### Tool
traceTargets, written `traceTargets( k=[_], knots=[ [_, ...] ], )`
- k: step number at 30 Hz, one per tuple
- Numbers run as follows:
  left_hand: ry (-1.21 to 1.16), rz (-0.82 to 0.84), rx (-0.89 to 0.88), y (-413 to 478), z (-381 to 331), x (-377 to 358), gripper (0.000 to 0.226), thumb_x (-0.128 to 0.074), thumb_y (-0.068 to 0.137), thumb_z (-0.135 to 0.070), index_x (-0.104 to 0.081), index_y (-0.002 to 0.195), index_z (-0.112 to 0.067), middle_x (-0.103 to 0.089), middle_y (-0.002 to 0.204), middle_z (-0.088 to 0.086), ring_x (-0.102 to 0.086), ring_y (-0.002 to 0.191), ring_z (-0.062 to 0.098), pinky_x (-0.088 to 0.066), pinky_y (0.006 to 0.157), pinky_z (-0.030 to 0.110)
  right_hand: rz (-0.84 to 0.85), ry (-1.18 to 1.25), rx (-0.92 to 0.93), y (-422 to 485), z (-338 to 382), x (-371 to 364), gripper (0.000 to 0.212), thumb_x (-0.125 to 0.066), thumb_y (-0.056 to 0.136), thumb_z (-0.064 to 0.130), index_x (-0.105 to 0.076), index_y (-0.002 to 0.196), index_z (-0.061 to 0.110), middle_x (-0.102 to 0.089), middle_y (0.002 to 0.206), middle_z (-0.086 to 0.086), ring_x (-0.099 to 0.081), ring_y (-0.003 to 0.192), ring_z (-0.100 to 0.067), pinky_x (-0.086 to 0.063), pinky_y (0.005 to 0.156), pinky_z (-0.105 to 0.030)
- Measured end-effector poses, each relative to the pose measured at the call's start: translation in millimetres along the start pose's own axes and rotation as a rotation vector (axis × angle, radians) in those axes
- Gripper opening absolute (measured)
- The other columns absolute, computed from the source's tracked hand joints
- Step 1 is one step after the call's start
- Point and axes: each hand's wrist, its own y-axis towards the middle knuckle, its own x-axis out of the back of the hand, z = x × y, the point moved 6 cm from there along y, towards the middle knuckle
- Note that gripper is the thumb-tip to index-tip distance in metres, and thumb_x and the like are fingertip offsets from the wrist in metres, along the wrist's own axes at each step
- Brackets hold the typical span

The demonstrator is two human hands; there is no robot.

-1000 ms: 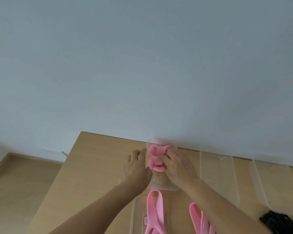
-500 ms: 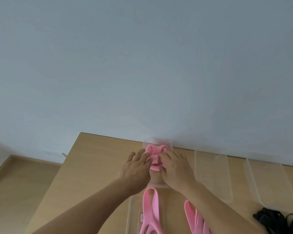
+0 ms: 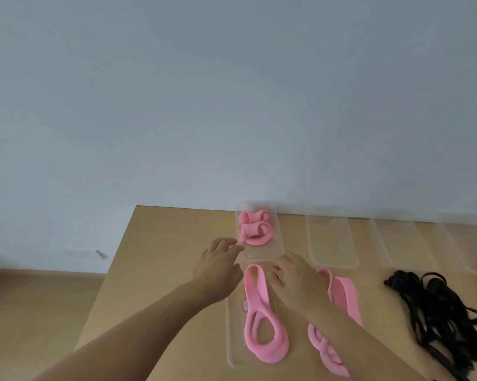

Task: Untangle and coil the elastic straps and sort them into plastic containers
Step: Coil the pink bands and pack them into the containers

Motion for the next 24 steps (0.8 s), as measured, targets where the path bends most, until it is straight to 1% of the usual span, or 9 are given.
traceTargets(
  k=[2, 4, 5, 7, 10, 12, 16, 21, 24],
  knots=[
    [-0.065, 0.035, -0.033, -21, -1, -9, 0.048, -0.046, 0.096, -0.024, -0.045, 0.144, -0.024, -0.040, 0.150, -0.005, -0.028, 0.141, 0.015, -0.031, 0.112, 0.030, 0.089, -0.040, -0.063, -21, 3, -17, 0.009, -0.051, 0.092, 0.031, -0.053, 0.084, 0.028, -0.049, 0.090, 0.015, -0.050, 0.080, -0.009, -0.036, 0.071, -0.025],
    [-0.118, 0.081, -0.057, -41, 0, -21, 0.046, -0.047, 0.096, -0.023, -0.048, 0.142, -0.024, -0.043, 0.147, -0.005, -0.031, 0.139, 0.015, -0.032, 0.111, 0.029, 0.164, -0.073, -0.160, -41, 2, -34, 0.022, -0.053, 0.091, 0.034, -0.040, 0.074, 0.032, -0.046, 0.085, 0.014, -0.048, 0.071, -0.007, -0.035, 0.063, -0.022],
    [-0.131, 0.100, -0.072, -50, -1, -27, 0.046, -0.046, 0.096, -0.023, -0.048, 0.141, -0.024, -0.044, 0.146, -0.005, -0.032, 0.138, 0.015, -0.032, 0.110, 0.027, 0.180, -0.081, -0.207, -52, -1, -41, 0.023, -0.053, 0.091, 0.035, -0.039, 0.073, 0.032, -0.048, 0.085, 0.012, -0.049, 0.069, -0.006, -0.033, 0.059, -0.020],
    [-0.149, 0.130, -0.099, -66, -2, -36, 0.044, -0.046, 0.096, -0.023, -0.050, 0.140, -0.024, -0.045, 0.144, -0.006, -0.034, 0.136, 0.014, -0.031, 0.108, 0.023, 0.185, -0.108, -0.272, -70, -3, -51, 0.013, -0.052, 0.091, 0.036, -0.047, 0.083, 0.028, -0.052, 0.088, 0.009, -0.052, 0.070, -0.006, -0.033, 0.055, -0.017],
    [-0.169, 0.163, -0.107, -80, -3, -44, 0.043, -0.045, 0.095, -0.023, -0.051, 0.138, -0.026, -0.047, 0.142, -0.007, -0.037, 0.133, 0.013, -0.031, 0.105, 0.022, 0.165, -0.109, -0.342, -87, -6, -63, 0.015, -0.052, 0.094, 0.037, -0.050, 0.094, 0.022, -0.050, 0.092, 0.008, -0.052, 0.074, -0.008, -0.036, 0.060, -0.017],
    [-0.175, 0.174, -0.094, -85, -4, -44, 0.042, -0.045, 0.095, -0.023, -0.052, 0.137, -0.027, -0.047, 0.141, -0.008, -0.039, 0.131, 0.013, -0.033, 0.102, 0.022, 0.133, -0.097, -0.369, -91, -6, -66, 0.014, -0.052, 0.095, 0.034, -0.050, 0.094, 0.020, -0.050, 0.094, 0.007, -0.051, 0.074, -0.008, -0.038, 0.063, -0.018],
    [-0.176, 0.171, -0.034, -90, -6, -38, 0.041, -0.046, 0.095, -0.025, -0.053, 0.134, -0.028, -0.048, 0.139, -0.009, -0.043, 0.127, 0.013, -0.039, 0.098, 0.025, 0.053, -0.082, -0.409, -93, -8, -64, 0.015, -0.055, 0.092, 0.030, -0.047, 0.087, 0.018, -0.051, 0.094, 0.004, -0.050, 0.069, -0.010, -0.041, 0.061, -0.019],
    [-0.172, 0.175, 0.032, -96, -17, -31, 0.042, -0.046, 0.095, -0.025, -0.052, 0.137, -0.026, -0.048, 0.139, -0.007, -0.046, 0.126, 0.014, -0.039, 0.099, 0.024, 0.083, 0.061, -0.474, -92, -11, -60, 0.016, -0.063, 0.087, 0.026, -0.053, 0.087, 0.014, -0.060, 0.081, 0.002, -0.056, 0.065, -0.013, -0.041, 0.054, -0.021],
    [-0.190, 0.191, 0.028, -98, -29, -24, 0.047, -0.047, 0.093, -0.022, -0.048, 0.140, -0.027, -0.047, 0.141, -0.007, -0.045, 0.128, 0.013, -0.038, 0.102, 0.026, 0.085, 0.386, -0.598, -89, -10, -47, 0.018, -0.069, 0.079, 0.022, -0.054, 0.072, 0.014, -0.060, 0.062, 0.004, -0.054, 0.051, -0.011, -0.038, 0.047, -0.021]
  ],
)
